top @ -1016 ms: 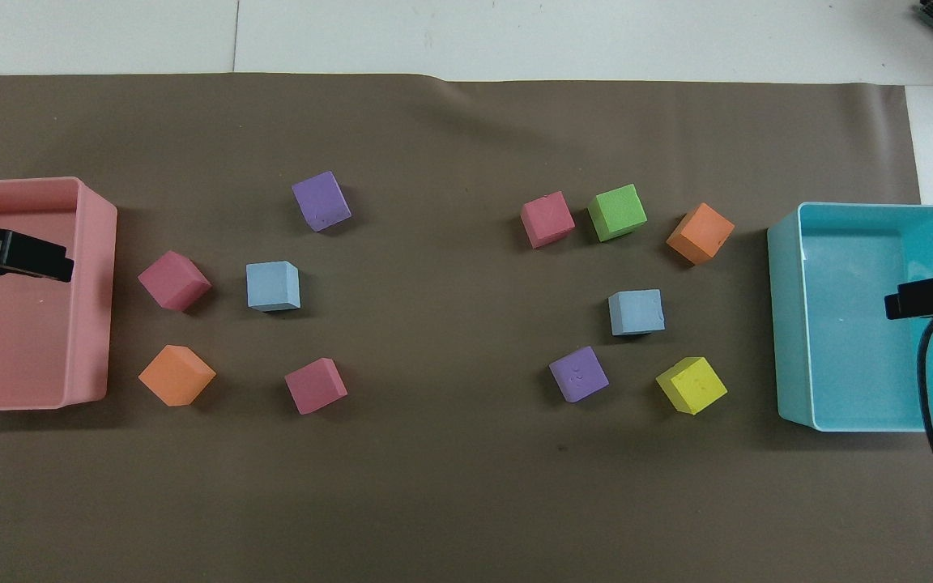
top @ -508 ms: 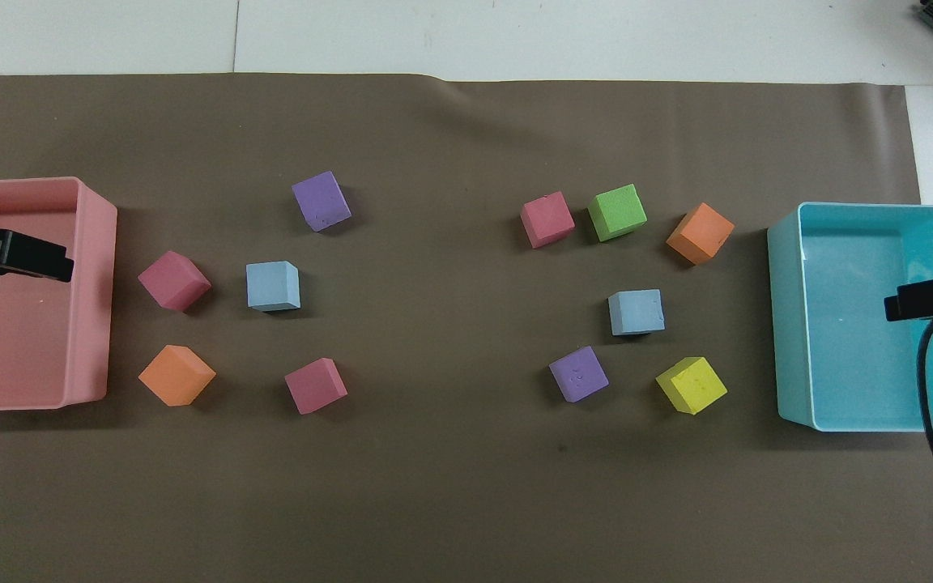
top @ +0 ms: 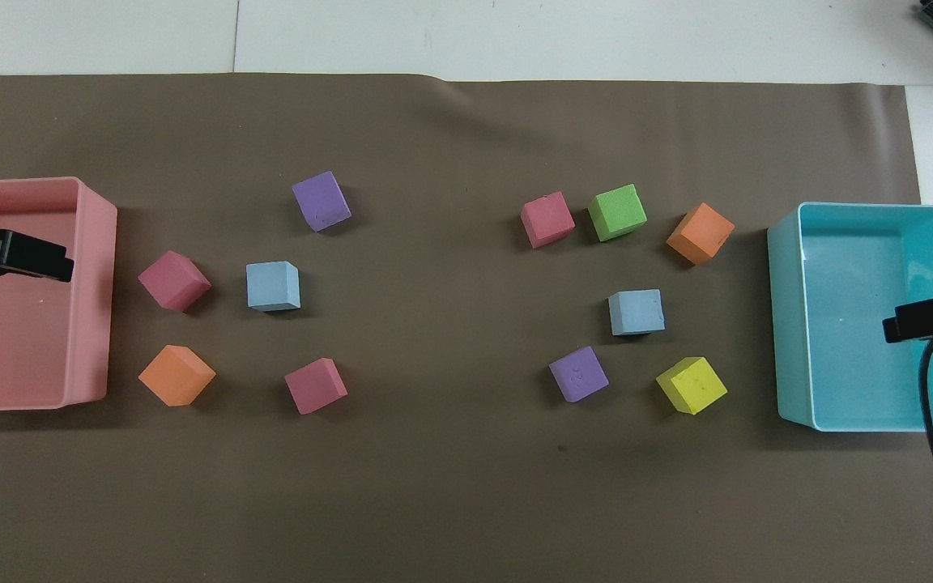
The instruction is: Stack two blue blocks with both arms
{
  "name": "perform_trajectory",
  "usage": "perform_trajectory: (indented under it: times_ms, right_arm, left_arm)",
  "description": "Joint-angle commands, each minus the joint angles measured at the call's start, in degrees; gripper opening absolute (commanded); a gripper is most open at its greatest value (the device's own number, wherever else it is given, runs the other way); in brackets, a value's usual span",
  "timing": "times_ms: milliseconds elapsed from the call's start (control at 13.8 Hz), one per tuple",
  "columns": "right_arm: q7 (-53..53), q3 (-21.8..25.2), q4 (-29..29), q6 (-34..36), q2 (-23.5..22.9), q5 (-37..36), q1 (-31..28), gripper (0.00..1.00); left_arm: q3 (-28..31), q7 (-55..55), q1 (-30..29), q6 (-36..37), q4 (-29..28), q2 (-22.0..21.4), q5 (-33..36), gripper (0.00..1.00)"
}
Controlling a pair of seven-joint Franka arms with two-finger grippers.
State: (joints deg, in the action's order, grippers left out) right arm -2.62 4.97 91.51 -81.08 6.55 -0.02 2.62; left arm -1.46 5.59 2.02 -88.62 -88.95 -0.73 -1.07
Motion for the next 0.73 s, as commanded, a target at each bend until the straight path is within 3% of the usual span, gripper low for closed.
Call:
perform_trajectory:
  times_ms: [0,145,435,653]
  right_arm:
    - [0.33,-0.23,0.16,0.75,0.66,0.11,-0.51,1.00]
    - [0.42,-0.05,0.51,0.40,0.83,0.02,-0.25,1.00]
    - [0.95,-0.40,3.49,-7.42,0.05,0.11,0.98,1.00]
    - [1.03,-0.40,8.75,-13.38,-0.49,0.28,3.87,1.00]
  left_arm:
    - [-0.38,-0.50,-0.52,-1.20,-1.67,-1.20,0.89,1.00]
    - [-0.38,-0.50,-0.52,-1.20,-1.67,-1.20,0.81,1.00]
    - [-0.38,-0.50,-0.52,-1.20,-1.67,-1.20,0.81,1.00]
    - [-0.38,-0.50,-0.52,-1.20,-1.67,-1.20,0.81,1.00]
